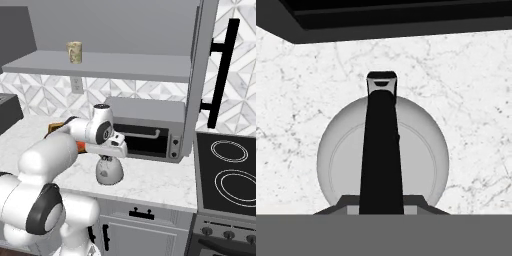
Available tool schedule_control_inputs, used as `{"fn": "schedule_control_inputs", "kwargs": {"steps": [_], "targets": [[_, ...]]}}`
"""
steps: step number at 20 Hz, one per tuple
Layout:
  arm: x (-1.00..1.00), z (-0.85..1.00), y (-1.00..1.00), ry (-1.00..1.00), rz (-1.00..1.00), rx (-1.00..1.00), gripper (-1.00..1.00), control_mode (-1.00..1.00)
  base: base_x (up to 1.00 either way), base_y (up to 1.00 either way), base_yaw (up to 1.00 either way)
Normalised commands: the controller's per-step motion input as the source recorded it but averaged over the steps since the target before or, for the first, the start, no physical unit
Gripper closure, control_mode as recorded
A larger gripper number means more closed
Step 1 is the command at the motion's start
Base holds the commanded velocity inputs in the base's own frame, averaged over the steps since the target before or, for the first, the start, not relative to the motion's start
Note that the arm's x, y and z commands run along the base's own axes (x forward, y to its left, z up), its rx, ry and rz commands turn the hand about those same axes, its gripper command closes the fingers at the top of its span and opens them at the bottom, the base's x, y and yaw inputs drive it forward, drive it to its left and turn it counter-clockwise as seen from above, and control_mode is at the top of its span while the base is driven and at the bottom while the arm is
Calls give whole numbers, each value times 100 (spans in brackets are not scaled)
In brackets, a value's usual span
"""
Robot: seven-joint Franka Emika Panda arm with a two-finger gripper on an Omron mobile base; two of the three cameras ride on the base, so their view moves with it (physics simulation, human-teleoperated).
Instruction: Pick the kettle from the counter and place it on the tray. Then pick the mug from the cabinet and place it on the tray. Then close the cabinet doors.
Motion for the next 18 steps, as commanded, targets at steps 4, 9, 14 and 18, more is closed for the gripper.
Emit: {"fn": "schedule_control_inputs", "kwargs": {"steps": [4, 9, 14, 18], "targets": [[-14, 41, 29, -14, 0, 0, 100, -100, 0, 0, 0], [0, 34, 80, -2, 0, 0, 100, -100, 0, 0, 0], [0, 13, 100, 0, 0, 0, 100, -100, 0, 0, 0], [2, 15, 100, 0, 0, -2, 100, -100, 0, 0, 0]]}}
